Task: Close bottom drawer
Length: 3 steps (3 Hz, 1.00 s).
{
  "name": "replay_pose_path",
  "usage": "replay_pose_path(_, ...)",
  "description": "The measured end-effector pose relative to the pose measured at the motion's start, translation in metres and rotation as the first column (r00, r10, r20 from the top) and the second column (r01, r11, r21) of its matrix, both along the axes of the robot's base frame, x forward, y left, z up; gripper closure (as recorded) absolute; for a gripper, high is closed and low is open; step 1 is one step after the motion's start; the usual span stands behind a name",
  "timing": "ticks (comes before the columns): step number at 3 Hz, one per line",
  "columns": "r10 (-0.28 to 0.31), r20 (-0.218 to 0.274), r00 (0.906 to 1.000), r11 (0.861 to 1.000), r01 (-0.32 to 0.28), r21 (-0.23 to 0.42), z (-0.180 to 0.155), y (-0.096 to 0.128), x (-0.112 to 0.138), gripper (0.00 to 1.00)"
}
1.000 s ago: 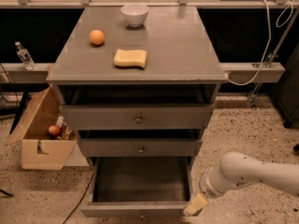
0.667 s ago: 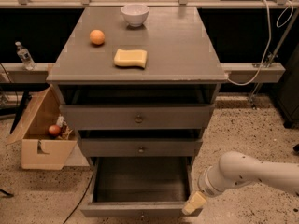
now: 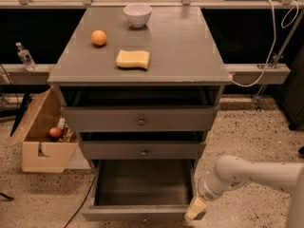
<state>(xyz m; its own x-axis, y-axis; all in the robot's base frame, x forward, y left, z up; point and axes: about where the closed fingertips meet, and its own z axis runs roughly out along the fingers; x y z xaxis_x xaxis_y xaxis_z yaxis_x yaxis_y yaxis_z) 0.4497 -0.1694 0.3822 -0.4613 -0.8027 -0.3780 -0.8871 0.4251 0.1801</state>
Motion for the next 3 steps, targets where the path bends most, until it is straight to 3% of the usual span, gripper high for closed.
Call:
replay_pose_path(2,0.093,-0.009,0.9956,0.995,-0.093,0.04,-0.091,0.002,-0.013,0.42)
replay_pose_path(3,0.092,0.003,0.9957,0.994,-0.092,0.055,-0.124,-0.002,-0.024,0.66)
